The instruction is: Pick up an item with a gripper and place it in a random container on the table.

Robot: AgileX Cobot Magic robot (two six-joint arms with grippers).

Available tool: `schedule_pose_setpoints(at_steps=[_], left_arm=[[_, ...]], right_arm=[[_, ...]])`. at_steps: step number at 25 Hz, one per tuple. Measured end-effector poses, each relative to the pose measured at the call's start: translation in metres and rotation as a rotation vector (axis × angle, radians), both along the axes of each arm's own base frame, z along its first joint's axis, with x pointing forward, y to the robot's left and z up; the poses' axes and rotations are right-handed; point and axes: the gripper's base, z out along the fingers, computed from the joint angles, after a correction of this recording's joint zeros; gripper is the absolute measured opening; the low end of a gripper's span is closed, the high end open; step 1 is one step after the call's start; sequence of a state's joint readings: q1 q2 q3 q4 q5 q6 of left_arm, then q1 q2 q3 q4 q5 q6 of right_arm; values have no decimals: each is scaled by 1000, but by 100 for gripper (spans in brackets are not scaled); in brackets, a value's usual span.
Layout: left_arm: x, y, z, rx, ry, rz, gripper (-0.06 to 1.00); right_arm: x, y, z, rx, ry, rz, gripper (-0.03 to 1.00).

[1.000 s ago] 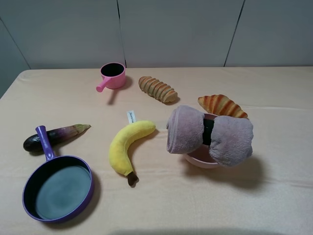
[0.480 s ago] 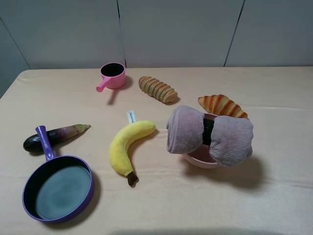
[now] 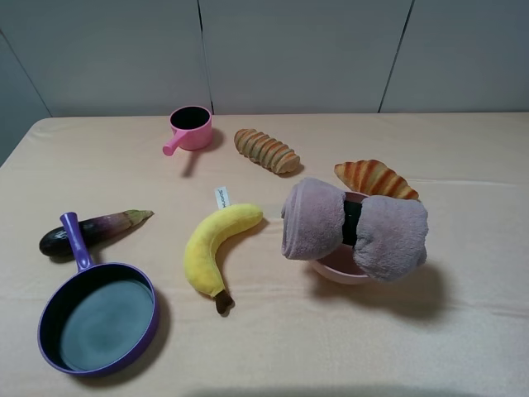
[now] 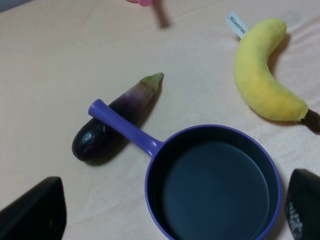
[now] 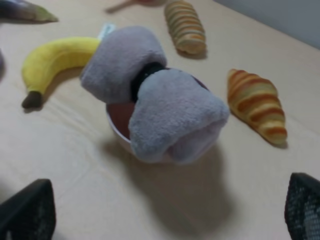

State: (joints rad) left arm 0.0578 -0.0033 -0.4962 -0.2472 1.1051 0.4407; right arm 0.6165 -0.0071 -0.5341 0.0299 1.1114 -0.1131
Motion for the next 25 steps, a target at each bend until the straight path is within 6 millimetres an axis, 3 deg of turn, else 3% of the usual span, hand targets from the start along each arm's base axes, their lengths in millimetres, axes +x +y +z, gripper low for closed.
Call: schedule_pose_setpoints(at_steps=[16,25], left_arm=[[0,0,0,0,0,0,88],[0,0,0,0,0,0,88]], right_arm=[[-1,3,0,10,6,-385,69],[-1,2,0,6,4,-418,69]])
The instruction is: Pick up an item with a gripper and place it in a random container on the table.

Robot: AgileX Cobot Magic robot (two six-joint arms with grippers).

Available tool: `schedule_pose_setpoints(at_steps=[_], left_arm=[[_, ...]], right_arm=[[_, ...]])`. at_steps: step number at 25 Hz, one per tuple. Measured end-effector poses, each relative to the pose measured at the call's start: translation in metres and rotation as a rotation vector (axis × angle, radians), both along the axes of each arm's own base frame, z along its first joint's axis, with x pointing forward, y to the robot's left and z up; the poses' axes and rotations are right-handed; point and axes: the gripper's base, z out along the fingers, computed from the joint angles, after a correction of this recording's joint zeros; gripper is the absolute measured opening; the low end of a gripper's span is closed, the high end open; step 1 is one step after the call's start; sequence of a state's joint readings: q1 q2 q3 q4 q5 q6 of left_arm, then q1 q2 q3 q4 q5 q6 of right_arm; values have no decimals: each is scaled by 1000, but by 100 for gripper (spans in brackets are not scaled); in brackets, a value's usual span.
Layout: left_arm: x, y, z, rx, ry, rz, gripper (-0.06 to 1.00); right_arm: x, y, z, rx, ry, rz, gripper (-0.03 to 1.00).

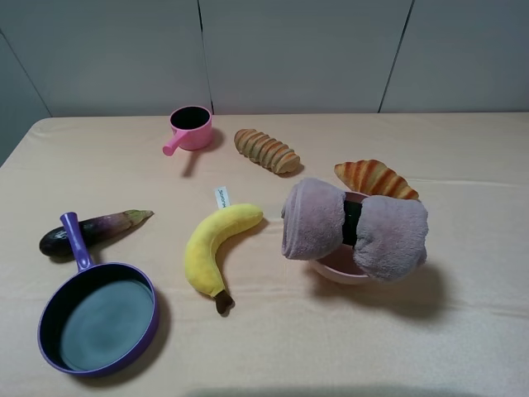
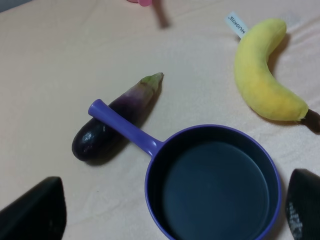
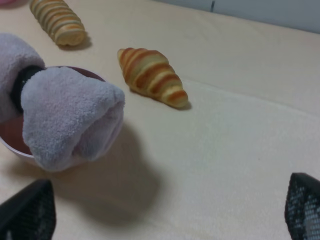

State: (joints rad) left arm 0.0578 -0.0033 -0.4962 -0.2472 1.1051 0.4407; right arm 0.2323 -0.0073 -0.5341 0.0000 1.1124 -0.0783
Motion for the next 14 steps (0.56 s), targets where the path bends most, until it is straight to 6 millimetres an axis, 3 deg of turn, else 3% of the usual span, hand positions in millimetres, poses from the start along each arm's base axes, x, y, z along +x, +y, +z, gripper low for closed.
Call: schedule_pose_setpoints(at_steps=[14], left_arm=[[0,0,0,0,0,0,88]], right_arm=[[0,0,0,2,1,-1,69]])
